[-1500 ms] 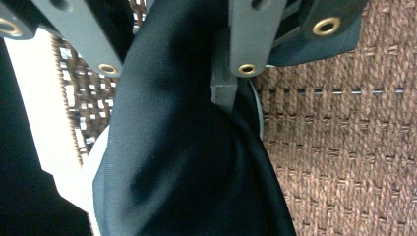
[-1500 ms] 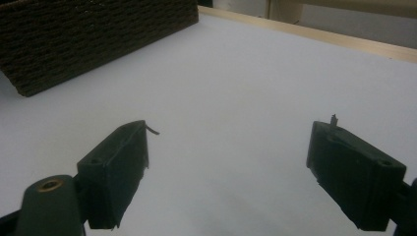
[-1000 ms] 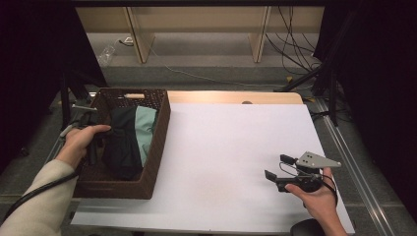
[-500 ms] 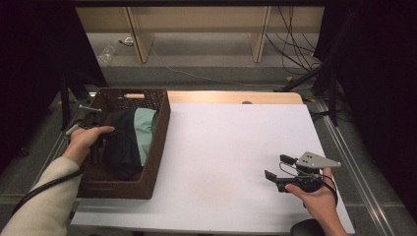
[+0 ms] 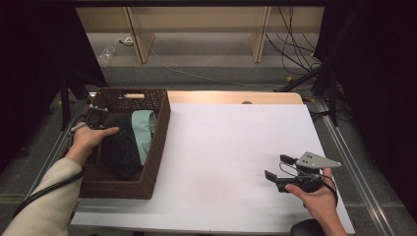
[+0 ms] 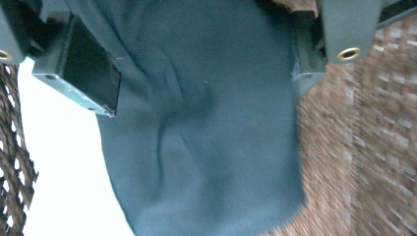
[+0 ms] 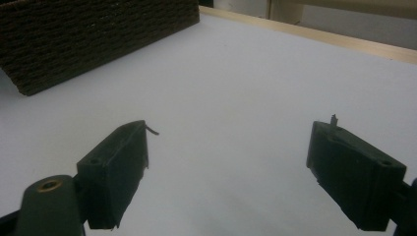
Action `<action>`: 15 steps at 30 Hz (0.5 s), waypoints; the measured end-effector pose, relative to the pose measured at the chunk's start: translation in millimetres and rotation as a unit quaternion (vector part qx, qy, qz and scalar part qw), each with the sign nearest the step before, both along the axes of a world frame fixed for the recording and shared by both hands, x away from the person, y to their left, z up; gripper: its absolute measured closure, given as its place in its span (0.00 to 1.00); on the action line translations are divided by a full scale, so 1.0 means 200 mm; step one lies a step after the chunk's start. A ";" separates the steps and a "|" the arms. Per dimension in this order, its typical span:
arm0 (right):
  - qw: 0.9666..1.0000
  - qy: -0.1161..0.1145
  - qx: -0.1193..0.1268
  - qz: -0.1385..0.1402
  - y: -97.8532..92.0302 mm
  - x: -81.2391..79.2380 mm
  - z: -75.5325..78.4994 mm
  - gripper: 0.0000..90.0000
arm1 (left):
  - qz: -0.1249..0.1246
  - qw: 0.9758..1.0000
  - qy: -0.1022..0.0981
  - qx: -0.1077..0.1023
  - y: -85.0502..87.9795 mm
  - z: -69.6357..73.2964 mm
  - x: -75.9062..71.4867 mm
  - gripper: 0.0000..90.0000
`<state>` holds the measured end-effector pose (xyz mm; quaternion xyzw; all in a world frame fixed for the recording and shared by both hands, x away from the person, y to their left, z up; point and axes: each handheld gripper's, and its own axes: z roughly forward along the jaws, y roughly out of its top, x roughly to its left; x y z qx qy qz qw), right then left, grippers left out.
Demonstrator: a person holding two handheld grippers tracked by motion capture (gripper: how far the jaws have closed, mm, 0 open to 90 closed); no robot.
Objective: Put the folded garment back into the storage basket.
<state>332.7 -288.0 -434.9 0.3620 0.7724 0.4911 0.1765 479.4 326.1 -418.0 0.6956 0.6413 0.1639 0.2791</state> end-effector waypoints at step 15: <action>1.000 0.001 0.000 0.000 0.00 0.00 0.00 0.18 | -0.006 0.995 -0.101 0.005 0.03 0.22 -0.19 0.00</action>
